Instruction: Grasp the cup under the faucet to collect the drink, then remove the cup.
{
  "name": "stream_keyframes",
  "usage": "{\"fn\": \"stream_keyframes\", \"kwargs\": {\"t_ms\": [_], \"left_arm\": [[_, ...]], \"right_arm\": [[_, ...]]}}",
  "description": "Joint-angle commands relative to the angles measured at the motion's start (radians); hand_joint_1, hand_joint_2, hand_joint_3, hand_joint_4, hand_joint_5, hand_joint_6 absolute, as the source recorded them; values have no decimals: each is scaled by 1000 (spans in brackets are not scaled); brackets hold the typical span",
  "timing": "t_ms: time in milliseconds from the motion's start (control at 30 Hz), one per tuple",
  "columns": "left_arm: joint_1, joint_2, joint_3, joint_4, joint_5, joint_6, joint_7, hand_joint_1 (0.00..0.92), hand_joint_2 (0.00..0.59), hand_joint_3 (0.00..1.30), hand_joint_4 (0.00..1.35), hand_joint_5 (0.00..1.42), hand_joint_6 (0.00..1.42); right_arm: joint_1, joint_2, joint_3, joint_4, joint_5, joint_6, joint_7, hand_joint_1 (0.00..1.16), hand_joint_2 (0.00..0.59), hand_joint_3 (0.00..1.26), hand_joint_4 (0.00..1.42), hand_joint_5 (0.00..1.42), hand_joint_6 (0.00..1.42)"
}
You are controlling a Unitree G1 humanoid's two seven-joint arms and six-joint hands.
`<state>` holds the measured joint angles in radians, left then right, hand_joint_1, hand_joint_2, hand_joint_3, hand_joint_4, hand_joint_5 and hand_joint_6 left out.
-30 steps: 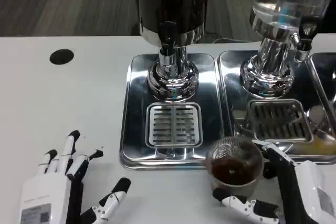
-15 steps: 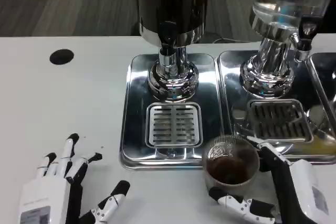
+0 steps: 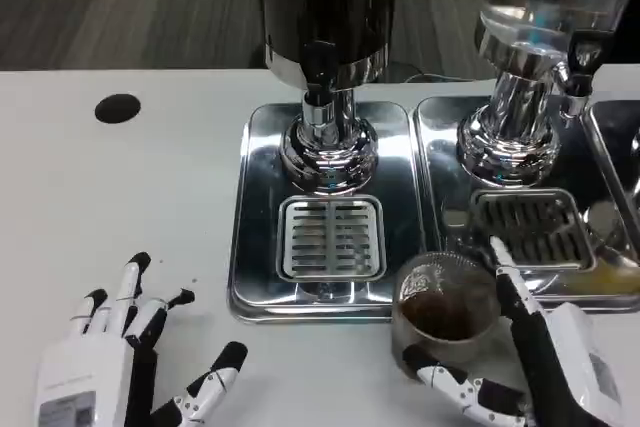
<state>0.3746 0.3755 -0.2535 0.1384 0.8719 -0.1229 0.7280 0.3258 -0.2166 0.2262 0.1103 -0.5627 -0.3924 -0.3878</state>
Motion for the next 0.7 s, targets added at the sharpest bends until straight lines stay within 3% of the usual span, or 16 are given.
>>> {"fn": "stream_keyframes", "kwargs": {"t_ms": [33,200,467,700], "left_arm": [[-1,5,1,3,-5,-2,-11,0,197,387,26,192,128],[-2,3,3,7,-19,-10,-10,0,197,396,28,192,128],[-8,4,-1,11,-15,-6,-8,0,197,400,29,200,128],[-9,3,-10,7,1,1,-7,0,190,412,29,203,128]], "right_arm": [[-6,-16,-10,-17,25,-31,28,550,144,1,17,178,264],[-10,-29,-11,-5,57,-67,63,451,123,0,0,127,238],[-1,-27,-25,-20,70,-86,74,423,120,0,0,76,205],[-11,-44,-63,-57,107,-75,122,393,114,0,0,0,90]]}}
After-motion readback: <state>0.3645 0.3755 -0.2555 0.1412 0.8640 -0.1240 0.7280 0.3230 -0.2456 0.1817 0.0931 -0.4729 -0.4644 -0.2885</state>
